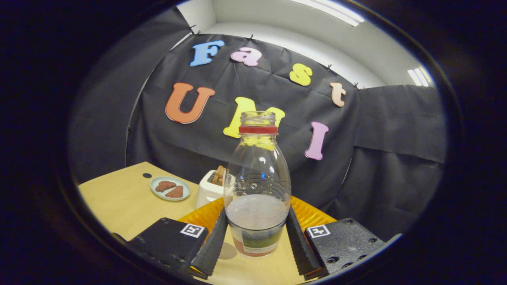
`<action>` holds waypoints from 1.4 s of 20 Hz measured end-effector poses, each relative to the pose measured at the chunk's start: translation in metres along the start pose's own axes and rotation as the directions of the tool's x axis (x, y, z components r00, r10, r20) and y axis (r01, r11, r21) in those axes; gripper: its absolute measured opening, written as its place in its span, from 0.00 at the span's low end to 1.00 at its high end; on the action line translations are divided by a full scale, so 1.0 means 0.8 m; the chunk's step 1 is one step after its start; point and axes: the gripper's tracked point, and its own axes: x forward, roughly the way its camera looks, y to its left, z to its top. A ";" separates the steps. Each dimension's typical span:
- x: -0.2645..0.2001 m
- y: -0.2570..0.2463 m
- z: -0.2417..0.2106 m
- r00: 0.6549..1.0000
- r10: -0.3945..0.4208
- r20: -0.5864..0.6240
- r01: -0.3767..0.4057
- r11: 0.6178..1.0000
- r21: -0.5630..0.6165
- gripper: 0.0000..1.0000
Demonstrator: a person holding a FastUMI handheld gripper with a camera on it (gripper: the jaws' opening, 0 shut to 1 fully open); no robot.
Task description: Take the bottle from table, then pour the juice into the cup, finally place the bottle on the coaster
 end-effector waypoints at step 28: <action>0.125 0.080 -0.216 0.990 0.084 -0.115 -0.051 0.962 0.267 0.82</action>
